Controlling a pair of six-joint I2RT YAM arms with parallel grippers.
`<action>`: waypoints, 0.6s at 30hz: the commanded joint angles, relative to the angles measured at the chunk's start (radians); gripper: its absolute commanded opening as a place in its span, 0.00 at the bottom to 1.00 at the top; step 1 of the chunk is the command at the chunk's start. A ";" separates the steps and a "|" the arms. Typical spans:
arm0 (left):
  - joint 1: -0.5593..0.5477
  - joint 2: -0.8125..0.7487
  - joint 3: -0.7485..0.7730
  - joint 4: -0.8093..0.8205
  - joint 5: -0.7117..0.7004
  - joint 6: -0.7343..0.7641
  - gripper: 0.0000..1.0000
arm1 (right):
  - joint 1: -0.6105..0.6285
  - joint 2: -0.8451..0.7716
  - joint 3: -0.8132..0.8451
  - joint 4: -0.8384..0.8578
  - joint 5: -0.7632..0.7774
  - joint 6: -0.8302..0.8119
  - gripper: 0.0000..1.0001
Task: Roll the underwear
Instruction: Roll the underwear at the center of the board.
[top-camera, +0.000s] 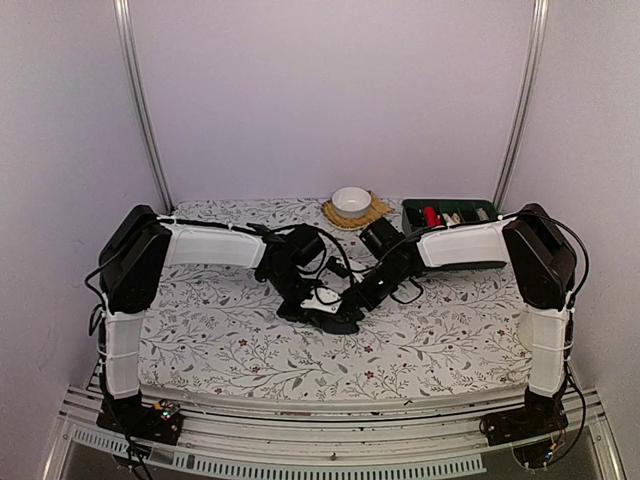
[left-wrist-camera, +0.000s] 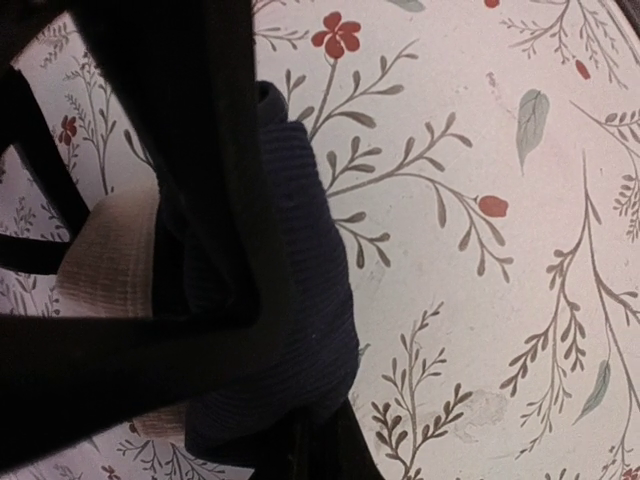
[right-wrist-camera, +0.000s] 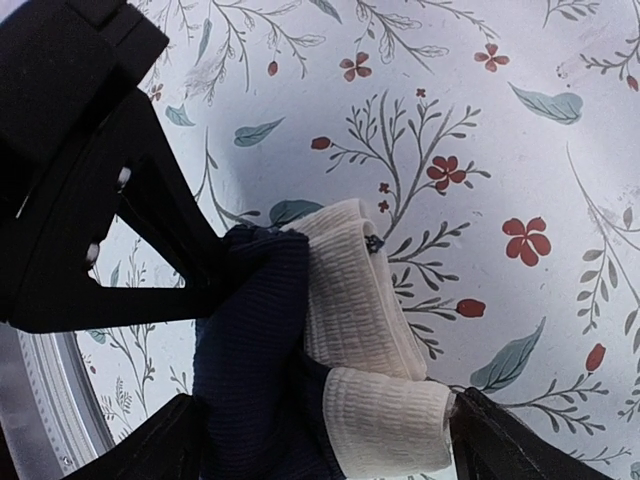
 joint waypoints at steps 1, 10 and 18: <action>0.012 0.106 -0.003 -0.123 -0.016 -0.076 0.00 | 0.029 0.007 -0.014 0.029 -0.074 -0.012 0.88; 0.019 0.101 0.010 -0.124 -0.007 -0.089 0.00 | 0.033 0.038 -0.017 0.035 -0.103 -0.020 0.64; 0.026 0.097 0.009 -0.123 -0.001 -0.096 0.00 | 0.033 0.023 -0.025 0.025 -0.063 -0.037 0.45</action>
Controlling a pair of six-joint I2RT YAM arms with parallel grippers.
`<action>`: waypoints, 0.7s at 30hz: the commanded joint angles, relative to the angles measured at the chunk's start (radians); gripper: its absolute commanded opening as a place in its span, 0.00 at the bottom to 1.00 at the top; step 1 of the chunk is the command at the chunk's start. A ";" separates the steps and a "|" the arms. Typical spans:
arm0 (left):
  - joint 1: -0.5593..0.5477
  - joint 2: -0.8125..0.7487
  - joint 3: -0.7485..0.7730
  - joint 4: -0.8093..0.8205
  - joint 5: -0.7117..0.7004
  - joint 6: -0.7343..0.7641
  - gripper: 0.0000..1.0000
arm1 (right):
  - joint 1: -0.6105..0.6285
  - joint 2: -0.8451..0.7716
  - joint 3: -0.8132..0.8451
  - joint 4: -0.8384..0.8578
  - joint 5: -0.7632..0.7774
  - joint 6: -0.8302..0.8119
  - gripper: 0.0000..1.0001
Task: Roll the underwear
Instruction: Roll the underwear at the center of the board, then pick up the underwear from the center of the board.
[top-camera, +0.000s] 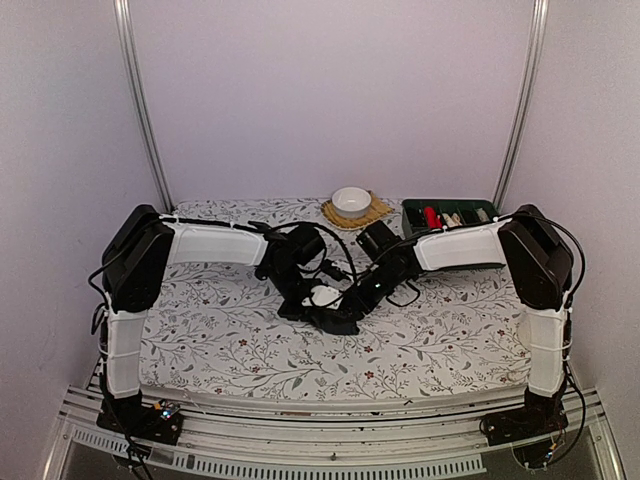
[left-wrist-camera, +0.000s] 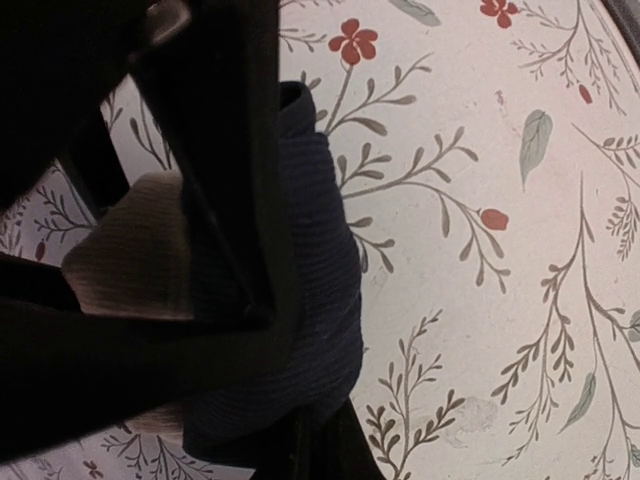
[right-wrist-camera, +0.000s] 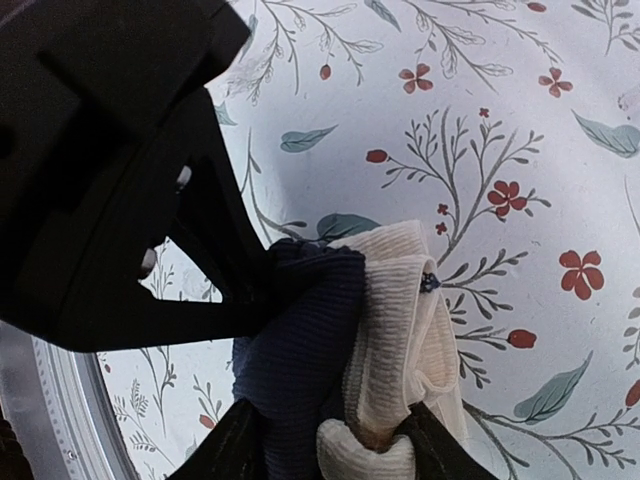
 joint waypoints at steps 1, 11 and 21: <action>0.012 0.077 -0.029 -0.073 -0.030 -0.040 0.00 | 0.022 -0.001 -0.025 -0.011 0.001 -0.017 0.43; 0.024 -0.020 -0.067 -0.027 0.009 -0.058 0.26 | 0.019 -0.020 -0.049 -0.003 0.007 -0.016 0.28; 0.064 -0.289 -0.237 0.149 0.054 -0.104 0.99 | -0.023 -0.099 -0.120 0.044 0.029 0.020 0.23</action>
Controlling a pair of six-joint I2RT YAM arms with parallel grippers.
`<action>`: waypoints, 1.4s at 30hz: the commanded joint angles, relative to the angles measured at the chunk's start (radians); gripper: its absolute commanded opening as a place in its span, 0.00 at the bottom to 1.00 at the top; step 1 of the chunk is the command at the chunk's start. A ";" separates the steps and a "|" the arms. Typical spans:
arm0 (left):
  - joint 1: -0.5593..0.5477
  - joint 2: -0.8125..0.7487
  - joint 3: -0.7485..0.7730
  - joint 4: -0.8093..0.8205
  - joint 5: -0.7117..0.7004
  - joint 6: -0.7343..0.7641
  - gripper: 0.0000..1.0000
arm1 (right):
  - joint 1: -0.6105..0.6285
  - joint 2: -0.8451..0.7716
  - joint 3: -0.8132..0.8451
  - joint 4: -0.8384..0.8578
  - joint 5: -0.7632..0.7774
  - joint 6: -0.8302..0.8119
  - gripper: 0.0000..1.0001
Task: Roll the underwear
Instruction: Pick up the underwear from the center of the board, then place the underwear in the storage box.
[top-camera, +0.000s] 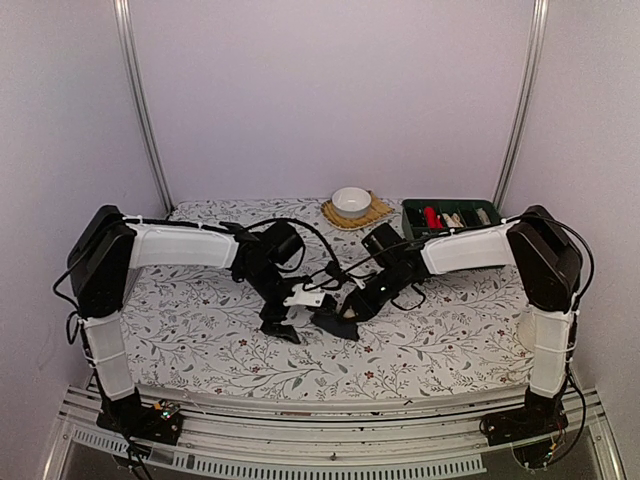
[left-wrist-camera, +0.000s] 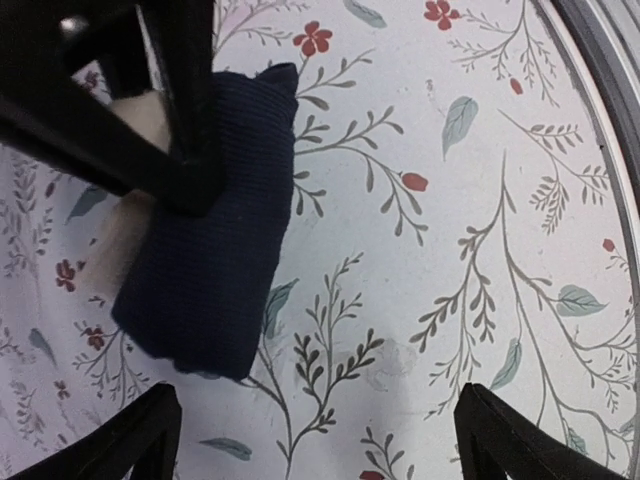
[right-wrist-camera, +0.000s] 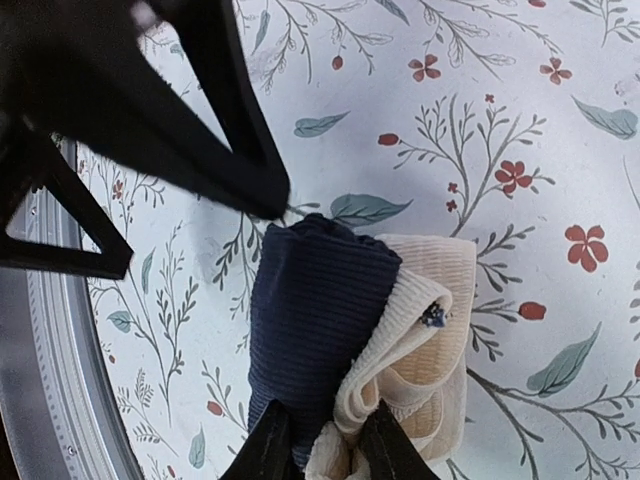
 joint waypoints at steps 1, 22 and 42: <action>0.054 -0.151 -0.082 0.139 0.035 -0.041 0.99 | -0.026 -0.062 -0.066 0.006 0.015 0.026 0.23; 0.108 -0.558 -0.644 0.694 -0.042 -0.226 0.99 | -0.166 -0.342 -0.055 0.066 0.252 0.147 0.14; 0.108 -0.548 -0.680 0.737 -0.049 -0.238 0.99 | -0.416 -0.225 0.166 0.067 0.640 0.201 0.14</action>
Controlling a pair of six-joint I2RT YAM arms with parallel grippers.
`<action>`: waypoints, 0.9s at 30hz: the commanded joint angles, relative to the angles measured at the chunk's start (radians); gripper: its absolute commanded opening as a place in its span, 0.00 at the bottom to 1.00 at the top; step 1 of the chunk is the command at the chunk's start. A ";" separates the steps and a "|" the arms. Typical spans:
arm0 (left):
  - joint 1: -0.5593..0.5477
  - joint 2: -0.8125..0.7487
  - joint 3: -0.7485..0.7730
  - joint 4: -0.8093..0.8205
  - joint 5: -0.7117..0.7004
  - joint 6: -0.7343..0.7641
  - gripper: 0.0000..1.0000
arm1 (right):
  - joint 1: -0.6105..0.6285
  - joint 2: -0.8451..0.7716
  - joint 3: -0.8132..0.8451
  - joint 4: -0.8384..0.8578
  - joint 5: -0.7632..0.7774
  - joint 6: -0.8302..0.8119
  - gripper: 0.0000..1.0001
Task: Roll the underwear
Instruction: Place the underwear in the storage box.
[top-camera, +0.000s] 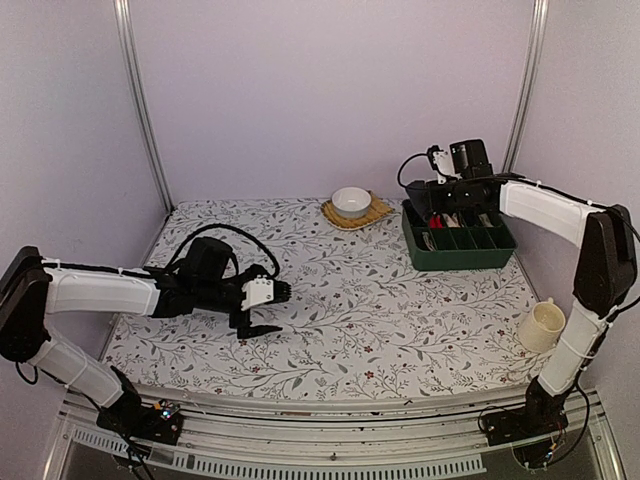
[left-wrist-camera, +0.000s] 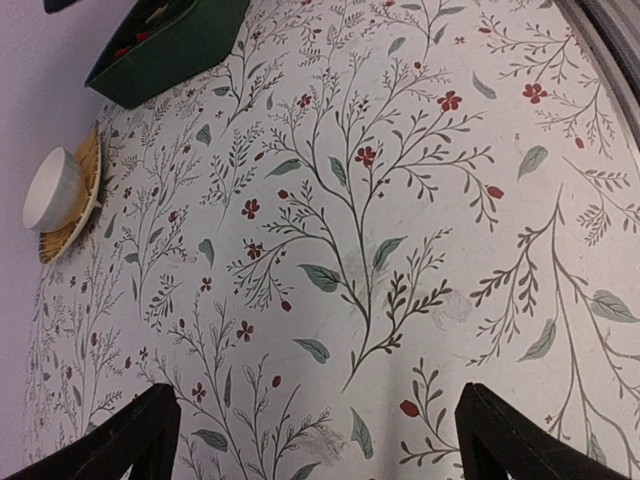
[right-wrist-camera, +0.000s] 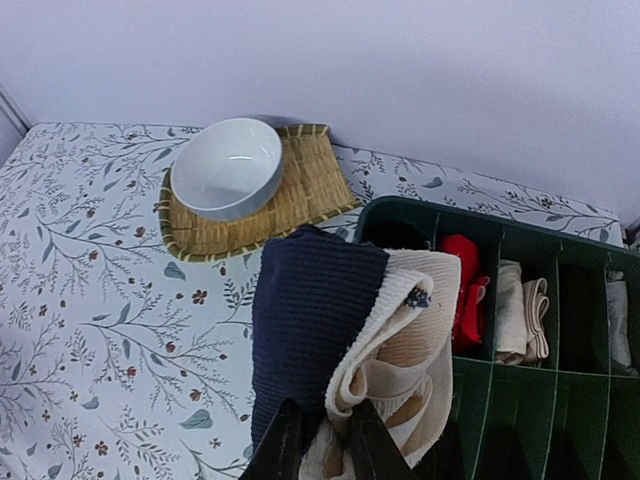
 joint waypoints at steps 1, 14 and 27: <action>0.011 -0.002 -0.010 0.026 -0.007 -0.013 0.99 | -0.040 0.080 0.038 0.008 0.065 0.047 0.14; 0.011 -0.006 -0.008 0.022 0.007 -0.023 0.99 | -0.133 0.140 0.004 -0.028 0.040 0.083 0.11; 0.011 0.009 -0.003 0.015 0.011 -0.026 0.99 | -0.135 0.199 -0.018 -0.066 0.057 0.097 0.11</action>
